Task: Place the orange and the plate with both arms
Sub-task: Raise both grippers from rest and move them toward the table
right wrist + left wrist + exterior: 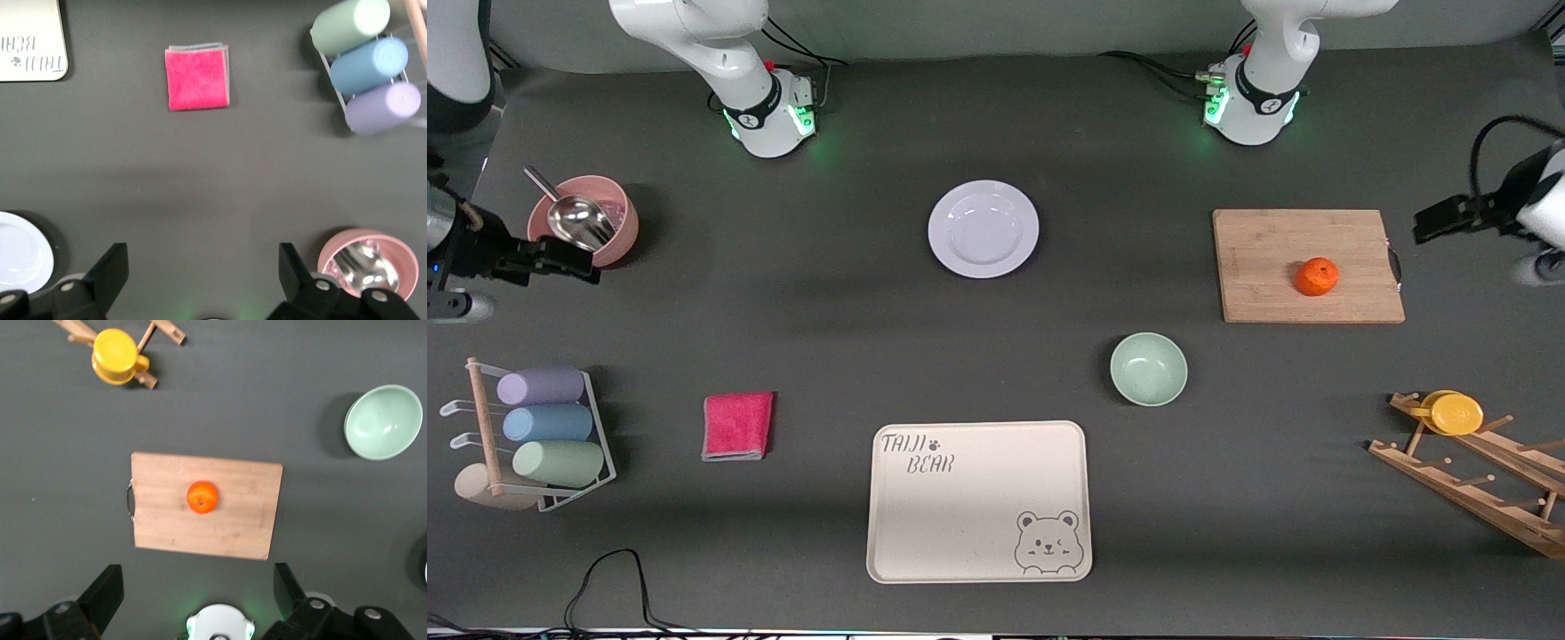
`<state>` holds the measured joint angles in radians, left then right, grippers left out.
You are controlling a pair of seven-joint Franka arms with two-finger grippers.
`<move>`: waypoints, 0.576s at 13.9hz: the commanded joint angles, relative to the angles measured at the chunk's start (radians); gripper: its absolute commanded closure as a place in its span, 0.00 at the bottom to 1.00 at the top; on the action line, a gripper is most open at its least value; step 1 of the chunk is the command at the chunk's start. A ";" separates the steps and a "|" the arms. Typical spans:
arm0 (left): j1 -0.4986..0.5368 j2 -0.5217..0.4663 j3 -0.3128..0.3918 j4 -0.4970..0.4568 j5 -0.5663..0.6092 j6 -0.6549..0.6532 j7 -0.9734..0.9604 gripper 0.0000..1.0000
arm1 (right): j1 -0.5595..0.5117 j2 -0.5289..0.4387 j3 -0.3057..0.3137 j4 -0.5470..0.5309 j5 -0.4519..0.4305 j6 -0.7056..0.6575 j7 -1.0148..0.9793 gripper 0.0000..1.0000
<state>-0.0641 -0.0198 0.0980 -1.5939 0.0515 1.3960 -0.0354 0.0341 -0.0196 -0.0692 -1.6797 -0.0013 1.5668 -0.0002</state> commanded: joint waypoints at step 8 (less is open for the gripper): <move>0.037 -0.278 0.005 -0.331 0.007 0.036 0.051 0.00 | 0.236 -0.404 0.008 -0.437 0.018 0.121 0.334 0.00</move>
<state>-0.0198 -0.2802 0.1066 -1.8465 0.0516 1.3778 0.0067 0.2343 -0.3896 -0.0558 -2.0696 0.0021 1.6614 0.2765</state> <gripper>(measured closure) 0.000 0.000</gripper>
